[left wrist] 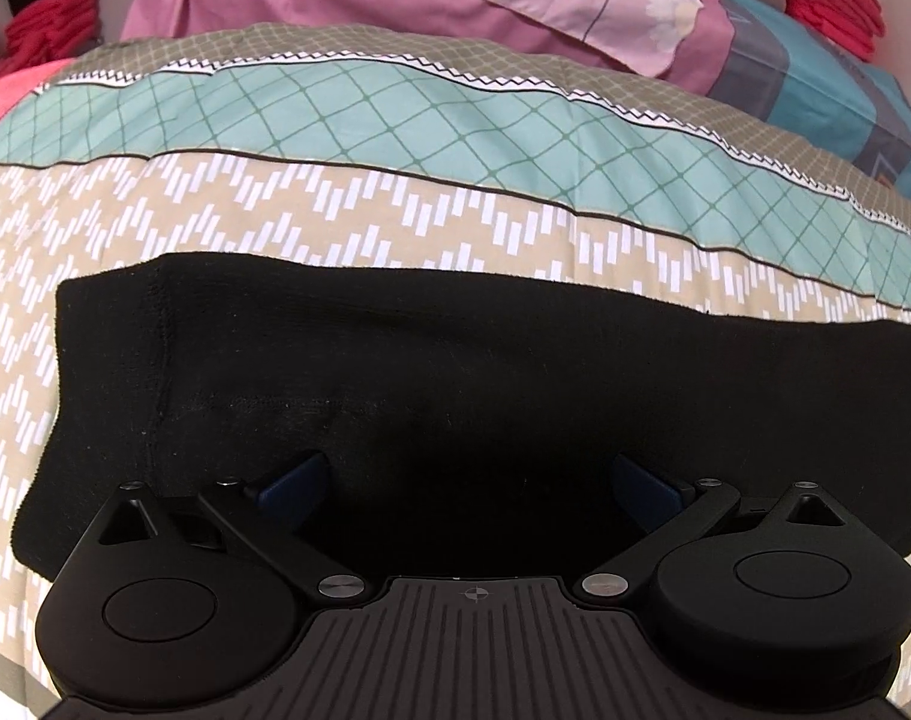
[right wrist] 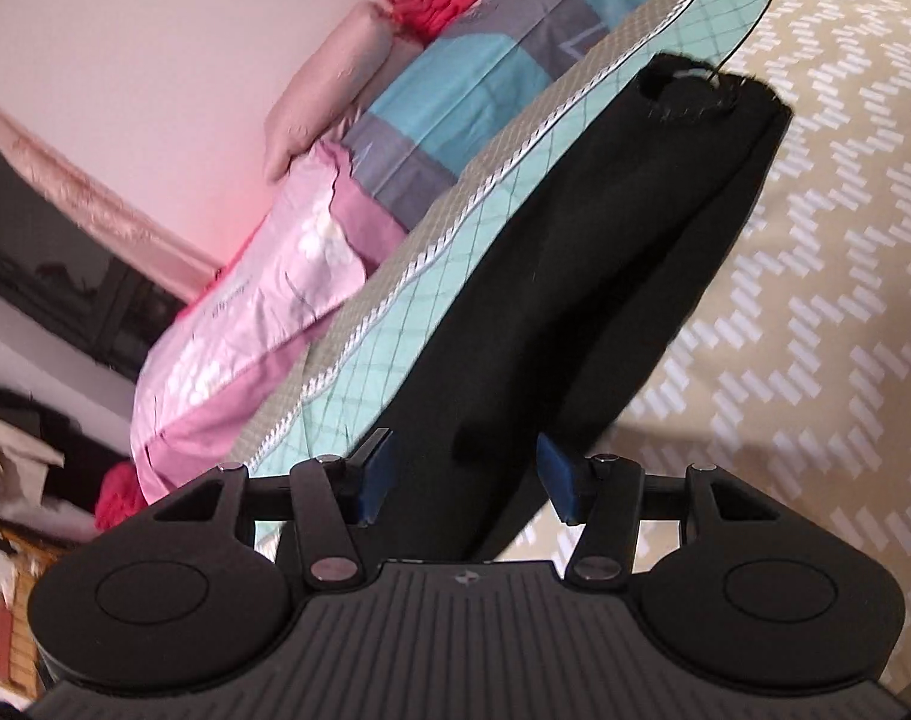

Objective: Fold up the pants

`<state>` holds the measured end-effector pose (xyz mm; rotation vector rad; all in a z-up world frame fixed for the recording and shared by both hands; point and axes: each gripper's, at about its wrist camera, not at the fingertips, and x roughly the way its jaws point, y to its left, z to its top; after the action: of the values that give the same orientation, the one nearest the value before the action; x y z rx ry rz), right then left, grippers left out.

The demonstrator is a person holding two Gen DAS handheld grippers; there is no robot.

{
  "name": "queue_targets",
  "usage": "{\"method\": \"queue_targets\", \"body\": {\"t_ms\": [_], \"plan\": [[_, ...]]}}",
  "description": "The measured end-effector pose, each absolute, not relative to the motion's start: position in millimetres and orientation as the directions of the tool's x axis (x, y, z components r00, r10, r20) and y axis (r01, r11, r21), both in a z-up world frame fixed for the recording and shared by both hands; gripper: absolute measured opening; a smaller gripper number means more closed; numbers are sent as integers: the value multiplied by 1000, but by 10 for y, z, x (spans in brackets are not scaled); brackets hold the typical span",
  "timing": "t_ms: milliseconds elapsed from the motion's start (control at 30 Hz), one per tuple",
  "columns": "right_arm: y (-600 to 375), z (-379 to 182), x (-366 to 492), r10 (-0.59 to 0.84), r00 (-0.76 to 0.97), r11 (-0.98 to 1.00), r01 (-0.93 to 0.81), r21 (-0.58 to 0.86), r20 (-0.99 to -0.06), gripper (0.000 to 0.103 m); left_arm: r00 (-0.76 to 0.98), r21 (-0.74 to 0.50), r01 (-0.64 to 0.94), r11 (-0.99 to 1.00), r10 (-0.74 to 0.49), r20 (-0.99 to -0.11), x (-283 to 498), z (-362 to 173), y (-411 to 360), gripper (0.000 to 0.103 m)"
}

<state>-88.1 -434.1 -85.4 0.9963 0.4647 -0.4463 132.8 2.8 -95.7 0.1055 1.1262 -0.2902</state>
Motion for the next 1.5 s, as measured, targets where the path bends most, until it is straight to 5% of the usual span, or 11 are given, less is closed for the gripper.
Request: {"method": "queue_targets", "body": {"t_ms": [667,700,800,900,1000,1067,1167,1200,1233,1333,1500], "plan": [[-5245,-1294,-875,-245,820,72,547,834,-517,56,421,-7,342,940,-160,-893,1222,-973,-17,103],[-5285,-1328,-869,-248,826,49,533,844,-507,54,422,-6,342,940,-159,-893,1221,-972,-17,103],[-5358,-1300,-771,-236,763,74,632,772,-602,9,425,7,346,938,-151,-892,1213,-978,-32,103],[-5351,-1066,-876,-320,765,217,633,743,-559,8,427,22,352,936,-140,-893,1204,-983,-54,103],[-5469,-1229,-946,-306,718,195,690,697,-626,7,425,25,356,934,-138,-894,1208,-984,-59,103],[-5485,-1174,-1001,-289,732,198,676,710,-617,9,424,23,357,934,-140,-895,1207,-980,-54,103],[-5445,-1088,-1161,-295,755,196,647,737,-585,29,423,27,361,932,-137,-896,1209,-981,-57,103],[-5399,-1058,-1234,-328,740,193,661,725,-587,58,423,27,359,933,-137,-896,1210,-980,-59,103],[-5356,-1040,-1279,-360,716,187,683,706,-598,75,423,28,360,933,-136,-896,1208,-982,-60,103],[-5335,-1126,-1299,-341,717,214,689,692,-608,69,426,33,362,932,-133,-895,1204,-986,-67,103],[-5464,-1221,-1067,-307,773,237,627,742,-555,76,425,39,361,932,-127,-896,1201,-984,-76,103]]}}
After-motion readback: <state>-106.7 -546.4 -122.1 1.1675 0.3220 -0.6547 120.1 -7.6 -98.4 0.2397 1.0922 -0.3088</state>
